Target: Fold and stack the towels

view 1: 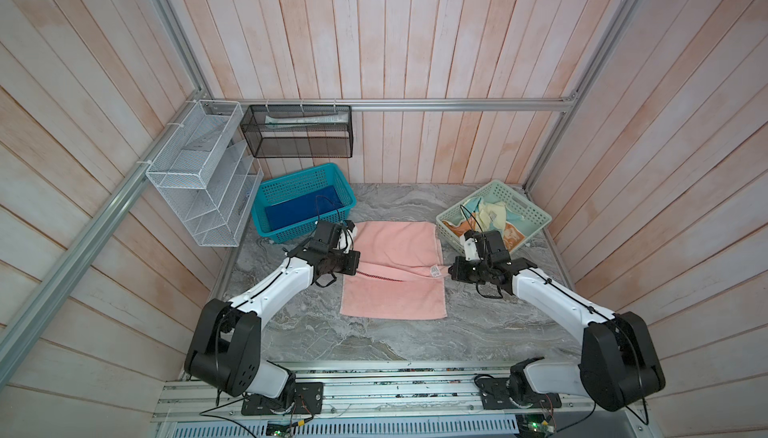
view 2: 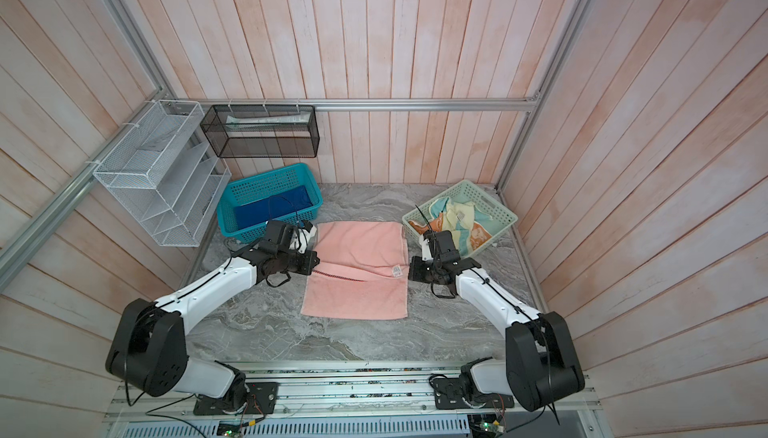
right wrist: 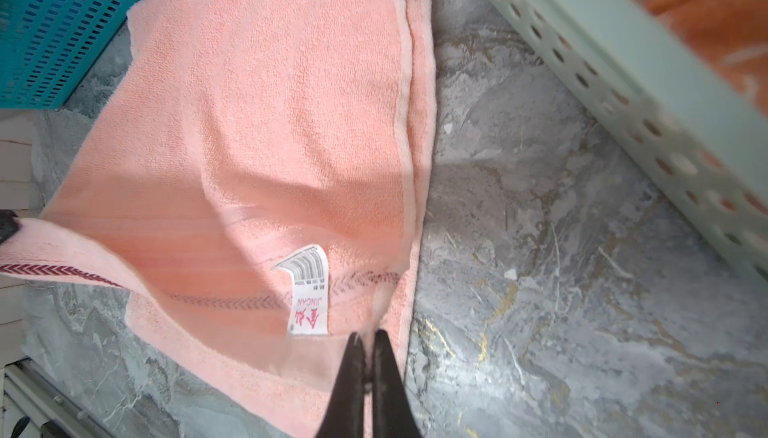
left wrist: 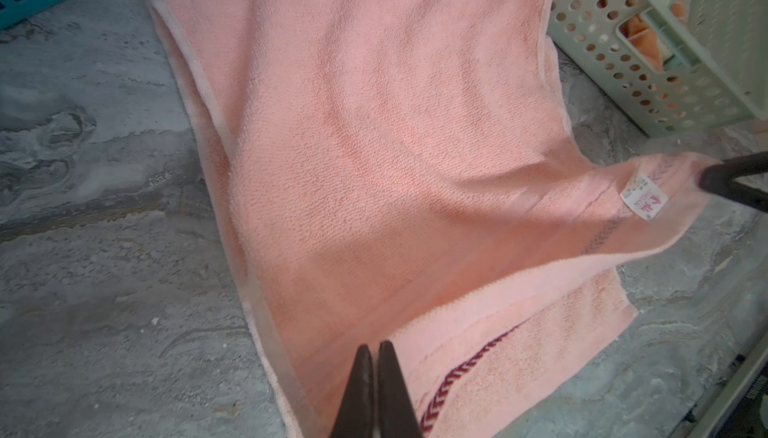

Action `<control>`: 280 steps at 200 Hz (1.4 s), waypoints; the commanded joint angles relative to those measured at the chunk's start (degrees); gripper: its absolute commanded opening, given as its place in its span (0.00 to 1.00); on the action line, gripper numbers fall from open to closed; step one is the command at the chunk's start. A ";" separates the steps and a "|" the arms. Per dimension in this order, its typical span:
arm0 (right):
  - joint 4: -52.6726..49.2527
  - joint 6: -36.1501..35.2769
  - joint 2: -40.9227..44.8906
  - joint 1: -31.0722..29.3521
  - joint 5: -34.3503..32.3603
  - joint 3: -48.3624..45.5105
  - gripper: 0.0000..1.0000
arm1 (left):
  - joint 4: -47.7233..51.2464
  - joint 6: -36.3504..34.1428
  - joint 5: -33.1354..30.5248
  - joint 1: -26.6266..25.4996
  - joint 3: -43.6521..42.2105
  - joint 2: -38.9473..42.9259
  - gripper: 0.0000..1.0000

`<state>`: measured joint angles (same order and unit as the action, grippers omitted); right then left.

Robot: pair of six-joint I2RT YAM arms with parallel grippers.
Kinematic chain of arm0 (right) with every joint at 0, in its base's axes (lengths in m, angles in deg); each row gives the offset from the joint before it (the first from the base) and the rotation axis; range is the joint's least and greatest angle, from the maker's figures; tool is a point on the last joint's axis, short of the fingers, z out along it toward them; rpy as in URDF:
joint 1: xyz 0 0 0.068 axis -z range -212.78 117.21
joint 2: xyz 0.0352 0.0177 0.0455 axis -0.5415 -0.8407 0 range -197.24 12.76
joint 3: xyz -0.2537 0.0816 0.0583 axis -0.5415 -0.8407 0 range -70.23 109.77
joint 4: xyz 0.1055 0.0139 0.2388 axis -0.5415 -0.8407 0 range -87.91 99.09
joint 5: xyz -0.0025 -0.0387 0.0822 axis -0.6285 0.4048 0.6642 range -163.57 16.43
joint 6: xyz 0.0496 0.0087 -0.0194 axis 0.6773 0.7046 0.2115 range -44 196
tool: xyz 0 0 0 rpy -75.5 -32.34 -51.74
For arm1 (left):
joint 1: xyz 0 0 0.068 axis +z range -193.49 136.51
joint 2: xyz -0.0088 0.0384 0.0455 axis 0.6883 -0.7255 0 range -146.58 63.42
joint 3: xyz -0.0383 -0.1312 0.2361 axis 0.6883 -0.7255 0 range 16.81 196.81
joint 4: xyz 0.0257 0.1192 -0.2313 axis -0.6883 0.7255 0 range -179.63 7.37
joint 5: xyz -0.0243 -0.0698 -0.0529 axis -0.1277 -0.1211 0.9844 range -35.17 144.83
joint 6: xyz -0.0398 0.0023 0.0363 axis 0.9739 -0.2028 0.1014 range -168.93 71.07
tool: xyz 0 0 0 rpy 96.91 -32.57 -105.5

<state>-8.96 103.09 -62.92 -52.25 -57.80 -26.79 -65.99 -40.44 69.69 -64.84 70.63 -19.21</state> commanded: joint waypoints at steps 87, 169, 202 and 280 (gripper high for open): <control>-7.34 5.75 9.35 -0.03 6.17 -9.67 0.39 | -6.18 25.88 0.13 7.00 -20.95 16.27 0.50; -3.33 3.76 -0.27 0.39 7.07 -8.20 0.42 | -8.58 37.71 10.98 6.41 -25.34 9.94 0.49; -1.53 3.33 -3.07 0.44 8.38 -8.13 0.43 | -10.10 39.75 12.47 5.37 -26.83 9.34 0.49; -0.28 1.34 -7.02 0.25 9.63 -5.85 0.24 | -11.70 39.72 13.36 5.10 -27.12 7.35 0.42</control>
<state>-9.15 105.86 -69.08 -51.88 -48.90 -34.39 -76.07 -1.05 82.01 -59.57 44.25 -11.21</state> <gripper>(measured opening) 0.291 0.434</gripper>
